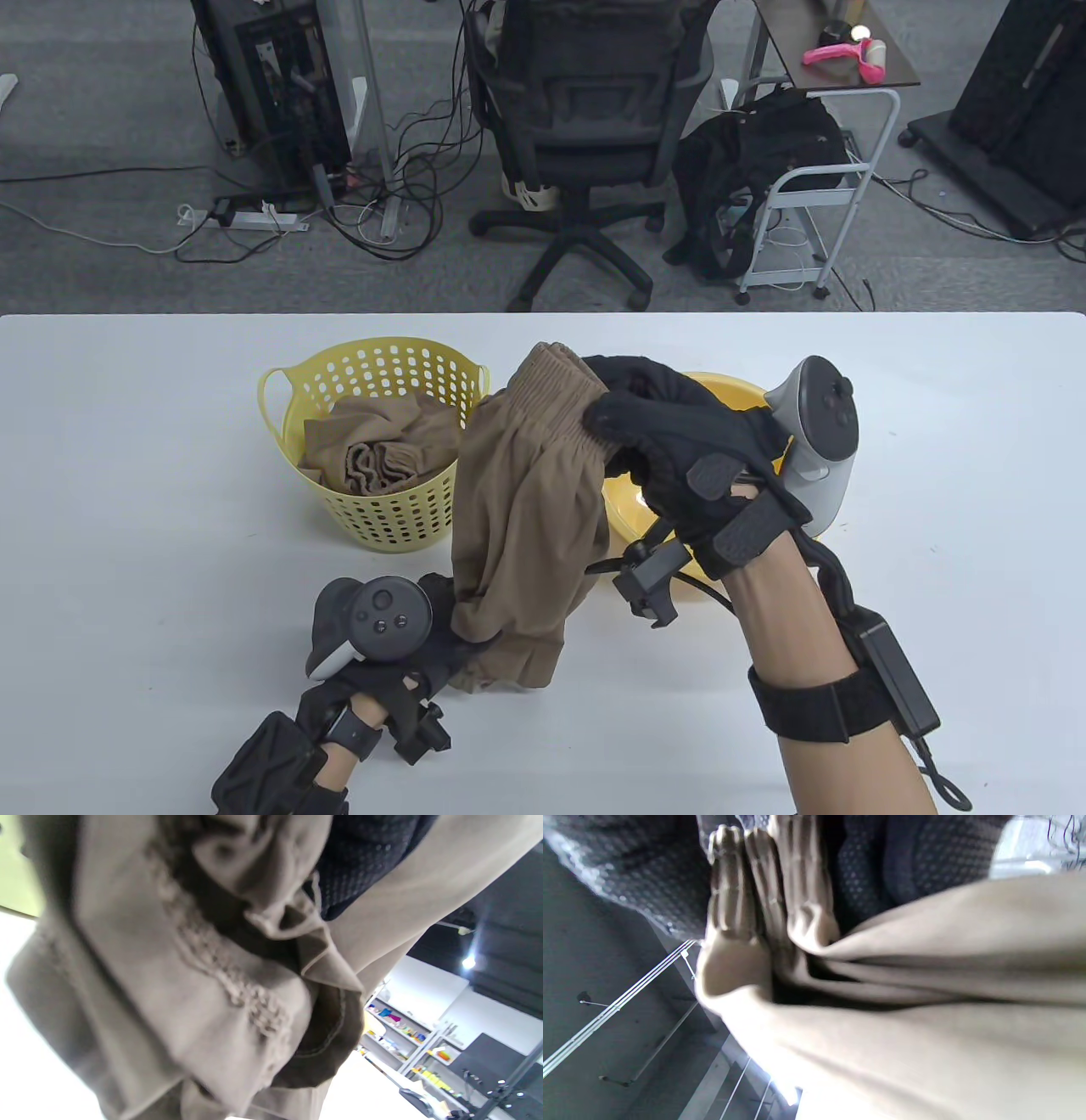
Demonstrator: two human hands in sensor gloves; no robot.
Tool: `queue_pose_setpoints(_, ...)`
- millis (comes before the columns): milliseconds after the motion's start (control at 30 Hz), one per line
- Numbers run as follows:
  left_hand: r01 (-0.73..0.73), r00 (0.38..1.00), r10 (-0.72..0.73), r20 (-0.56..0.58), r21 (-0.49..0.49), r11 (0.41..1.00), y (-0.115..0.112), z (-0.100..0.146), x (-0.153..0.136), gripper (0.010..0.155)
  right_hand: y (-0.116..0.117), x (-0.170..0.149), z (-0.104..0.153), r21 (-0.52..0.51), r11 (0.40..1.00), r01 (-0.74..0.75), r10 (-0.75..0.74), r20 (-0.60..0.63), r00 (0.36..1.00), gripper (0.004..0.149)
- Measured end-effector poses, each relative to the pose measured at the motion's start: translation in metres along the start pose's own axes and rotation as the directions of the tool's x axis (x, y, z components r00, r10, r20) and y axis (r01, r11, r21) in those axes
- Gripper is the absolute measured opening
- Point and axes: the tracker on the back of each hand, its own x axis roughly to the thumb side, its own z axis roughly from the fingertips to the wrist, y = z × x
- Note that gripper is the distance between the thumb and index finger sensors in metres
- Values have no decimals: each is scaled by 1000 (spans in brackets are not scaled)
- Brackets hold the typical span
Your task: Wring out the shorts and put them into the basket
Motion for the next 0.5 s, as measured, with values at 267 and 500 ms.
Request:
queue_pose_setpoints(267,147,984,-150,-97,-33,989,16,2,-5,38,-29,3,10,-171,953,-251,259,28,965,66)
queue_pose_setpoints(500,193,971,-202,-130,-76,978,36,3,-8,39,-53,-5,19,-283,891,-355,366,-13,930,66)
